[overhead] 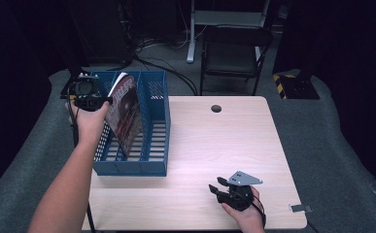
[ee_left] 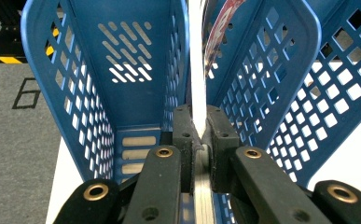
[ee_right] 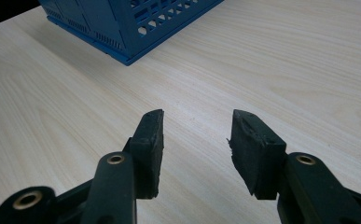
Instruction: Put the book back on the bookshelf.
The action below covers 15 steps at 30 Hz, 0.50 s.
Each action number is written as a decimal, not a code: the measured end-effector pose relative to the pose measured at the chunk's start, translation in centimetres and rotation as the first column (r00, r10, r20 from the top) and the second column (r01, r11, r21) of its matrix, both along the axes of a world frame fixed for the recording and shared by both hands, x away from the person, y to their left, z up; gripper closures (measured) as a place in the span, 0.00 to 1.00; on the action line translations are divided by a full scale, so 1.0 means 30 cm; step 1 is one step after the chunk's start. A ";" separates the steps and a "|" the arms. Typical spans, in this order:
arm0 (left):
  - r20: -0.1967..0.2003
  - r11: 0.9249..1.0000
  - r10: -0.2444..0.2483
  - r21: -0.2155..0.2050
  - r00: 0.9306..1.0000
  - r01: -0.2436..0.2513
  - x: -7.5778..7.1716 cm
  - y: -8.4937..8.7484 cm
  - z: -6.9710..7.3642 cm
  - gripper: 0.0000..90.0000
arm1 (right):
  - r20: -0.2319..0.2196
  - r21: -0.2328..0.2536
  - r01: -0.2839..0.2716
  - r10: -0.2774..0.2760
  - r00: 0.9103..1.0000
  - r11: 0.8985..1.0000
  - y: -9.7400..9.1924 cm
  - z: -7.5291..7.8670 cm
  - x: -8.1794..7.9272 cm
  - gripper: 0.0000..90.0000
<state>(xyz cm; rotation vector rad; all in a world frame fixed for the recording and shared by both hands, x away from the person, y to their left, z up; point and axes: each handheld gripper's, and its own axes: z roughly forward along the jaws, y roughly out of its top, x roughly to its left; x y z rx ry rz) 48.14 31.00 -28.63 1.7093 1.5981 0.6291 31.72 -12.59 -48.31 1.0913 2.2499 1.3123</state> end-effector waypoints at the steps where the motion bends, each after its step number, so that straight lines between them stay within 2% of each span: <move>1: 0.002 1.000 -0.003 0.003 1.000 0.003 0.001 0.001 -0.001 0.93 | -0.002 -0.002 0.002 -0.002 1.000 1.000 0.000 0.001 -0.001 0.60; 3: 0.001 1.000 -0.009 0.002 1.000 0.009 -0.001 -0.001 -0.001 0.91 | -0.001 0.002 0.004 -0.004 1.000 1.000 0.000 0.001 -0.002 0.60; 5: -0.002 1.000 -0.011 -0.003 1.000 0.011 -0.001 -0.003 -0.002 0.84 | -0.008 0.004 0.012 -0.012 1.000 1.000 0.000 0.002 -0.004 0.60; 6: -0.024 1.000 -0.020 -0.003 0.999 0.020 0.001 -0.003 -0.007 0.82 | -0.010 0.005 0.014 -0.014 1.000 1.000 0.000 0.002 -0.004 0.60; 15: -0.039 0.999 -0.027 -0.019 0.999 0.026 0.001 0.005 -0.013 0.67 | -0.011 -0.003 0.003 -0.003 1.000 1.000 0.002 -0.002 -0.001 0.60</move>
